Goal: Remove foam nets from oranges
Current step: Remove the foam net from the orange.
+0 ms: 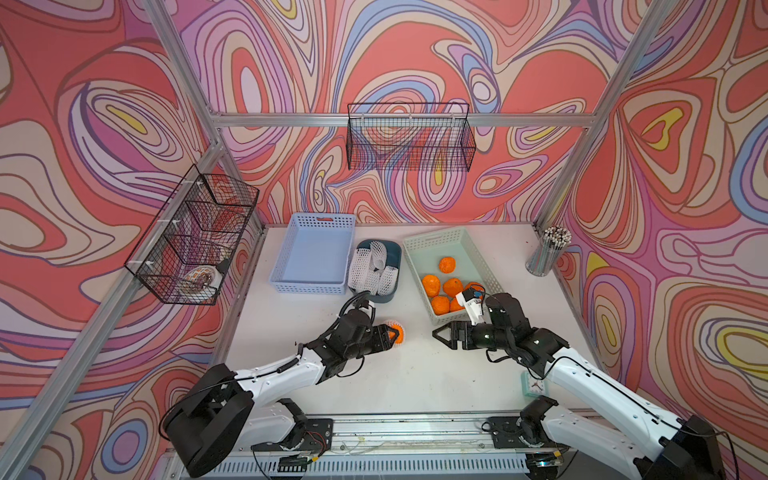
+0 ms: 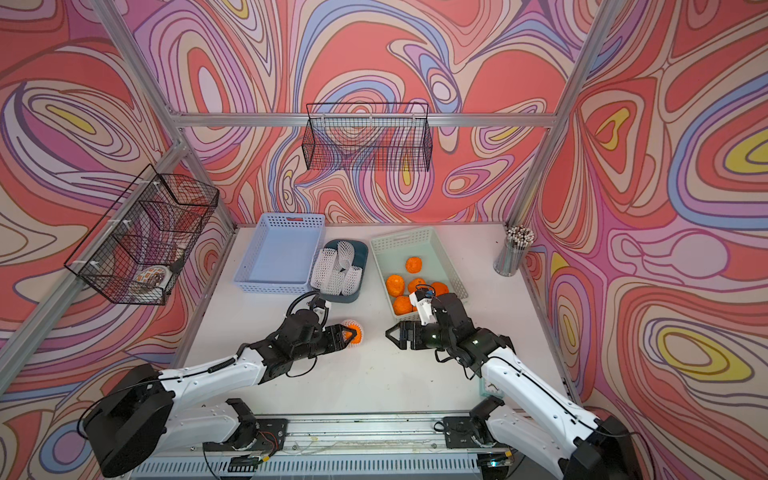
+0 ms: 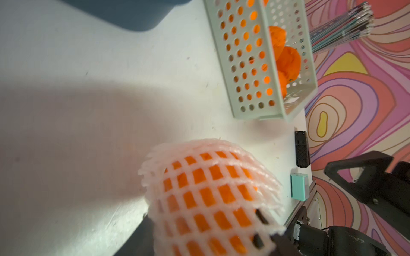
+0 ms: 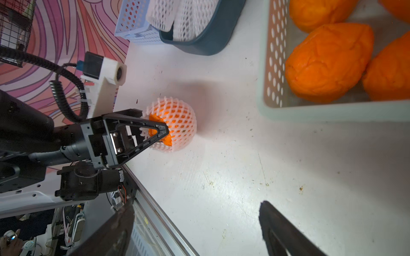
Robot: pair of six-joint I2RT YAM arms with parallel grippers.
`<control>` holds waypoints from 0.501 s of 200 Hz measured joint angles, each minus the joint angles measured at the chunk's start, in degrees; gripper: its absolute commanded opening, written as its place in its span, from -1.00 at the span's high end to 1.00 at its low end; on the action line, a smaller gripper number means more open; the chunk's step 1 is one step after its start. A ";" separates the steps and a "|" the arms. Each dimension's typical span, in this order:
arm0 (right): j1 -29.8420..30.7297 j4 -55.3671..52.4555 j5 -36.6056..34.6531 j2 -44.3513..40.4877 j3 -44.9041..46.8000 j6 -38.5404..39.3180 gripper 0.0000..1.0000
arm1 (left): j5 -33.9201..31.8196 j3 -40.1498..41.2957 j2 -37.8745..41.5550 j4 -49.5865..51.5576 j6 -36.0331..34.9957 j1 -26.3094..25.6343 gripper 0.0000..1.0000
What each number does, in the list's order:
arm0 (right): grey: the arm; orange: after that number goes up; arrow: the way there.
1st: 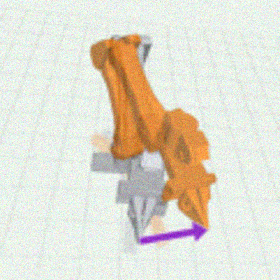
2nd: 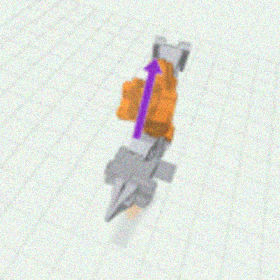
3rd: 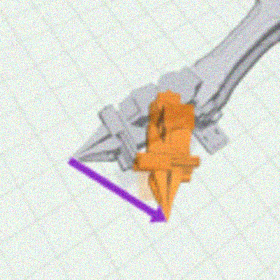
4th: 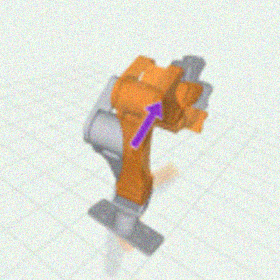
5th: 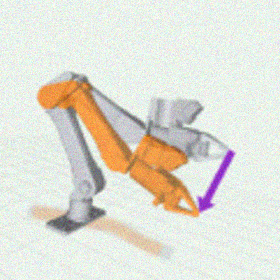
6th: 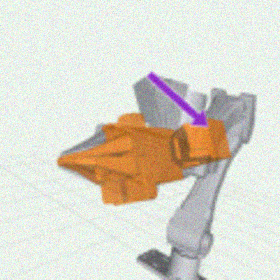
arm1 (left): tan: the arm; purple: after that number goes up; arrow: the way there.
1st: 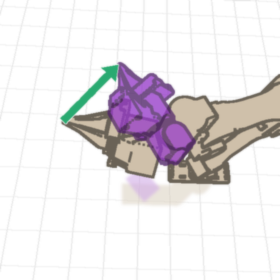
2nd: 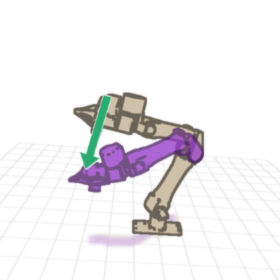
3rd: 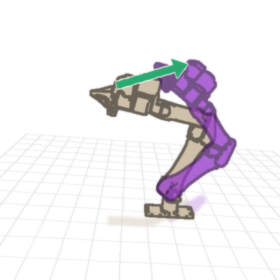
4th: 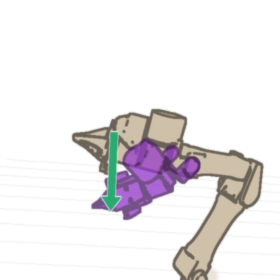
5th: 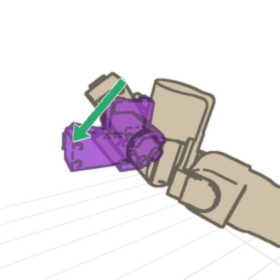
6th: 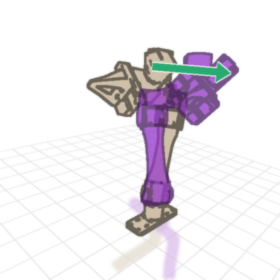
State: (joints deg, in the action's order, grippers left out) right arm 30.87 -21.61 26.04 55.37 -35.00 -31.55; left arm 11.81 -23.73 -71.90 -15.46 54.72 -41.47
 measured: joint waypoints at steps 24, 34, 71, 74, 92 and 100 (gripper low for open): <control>2.73 2.51 0.22 3.78 0.50 -1.79 -0.64 | 0.72 3.65 -3.63 -6.08 3.26 -0.17 0.03; 4.31 3.82 0.07 5.79 0.50 -2.36 -0.62 | 1.05 4.04 -4.57 -9.05 4.42 -0.17 0.02; 10.01 8.66 -1.49 14.51 0.35 -4.37 -0.46 | 2.19 5.33 -8.85 -17.59 7.34 -0.15 -0.02; 10.32 8.98 -1.64 15.26 0.31 -4.68 -0.45 | 2.27 5.46 -8.96 -18.14 7.52 -0.15 -0.02; 11.76 10.49 -2.58 19.61 -0.44 -5.25 -0.39 | 2.36 6.16 -9.31 -19.98 8.50 -0.15 -0.03; 12.15 10.86 -3.15 21.22 -1.16 -5.49 -0.37 | 2.40 6.27 -9.31 -20.26 8.68 -0.15 -0.03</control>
State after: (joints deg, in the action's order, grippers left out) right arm 43.03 -10.74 22.90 76.60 -36.16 -37.04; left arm 14.22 -17.45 -81.21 -35.73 63.40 -41.63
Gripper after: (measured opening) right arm 0.697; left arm 0.571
